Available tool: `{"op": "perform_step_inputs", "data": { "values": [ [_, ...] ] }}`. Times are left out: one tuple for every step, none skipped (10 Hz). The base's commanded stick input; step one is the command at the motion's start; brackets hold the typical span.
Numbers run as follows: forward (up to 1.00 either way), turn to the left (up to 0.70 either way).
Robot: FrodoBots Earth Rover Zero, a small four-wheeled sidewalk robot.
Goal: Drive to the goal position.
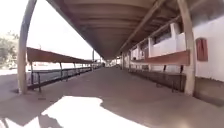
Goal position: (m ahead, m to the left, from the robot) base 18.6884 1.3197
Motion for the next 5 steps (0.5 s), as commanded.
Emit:
{"op": "perform_step_inputs", "data": {
  "values": [
    [0.70,0.05],
    [0.70,0.00],
    [0.70,0.00],
    [0.70,0.00],
    [0.70,0.00]
  ]
}}
